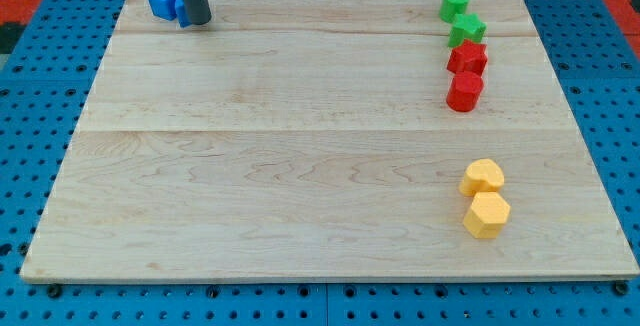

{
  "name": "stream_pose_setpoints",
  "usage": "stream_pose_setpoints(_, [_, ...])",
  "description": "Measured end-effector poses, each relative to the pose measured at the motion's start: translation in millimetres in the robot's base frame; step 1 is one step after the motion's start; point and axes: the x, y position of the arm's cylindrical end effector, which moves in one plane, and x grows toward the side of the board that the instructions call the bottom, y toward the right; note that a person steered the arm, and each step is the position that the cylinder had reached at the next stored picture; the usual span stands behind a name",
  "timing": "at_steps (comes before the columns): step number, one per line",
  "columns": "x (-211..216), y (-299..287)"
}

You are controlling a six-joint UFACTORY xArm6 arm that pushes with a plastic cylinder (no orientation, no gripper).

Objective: Move thee yellow hexagon below the blue blocks

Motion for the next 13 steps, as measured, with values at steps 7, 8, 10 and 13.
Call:
stream_pose_setpoints(7, [320.2, 339.4])
stream_pose_setpoints(8, [310.5, 286.9])
stream_pose_setpoints(10, [244.8, 198.4])
stream_pose_setpoints(13, [142.5, 48.9])
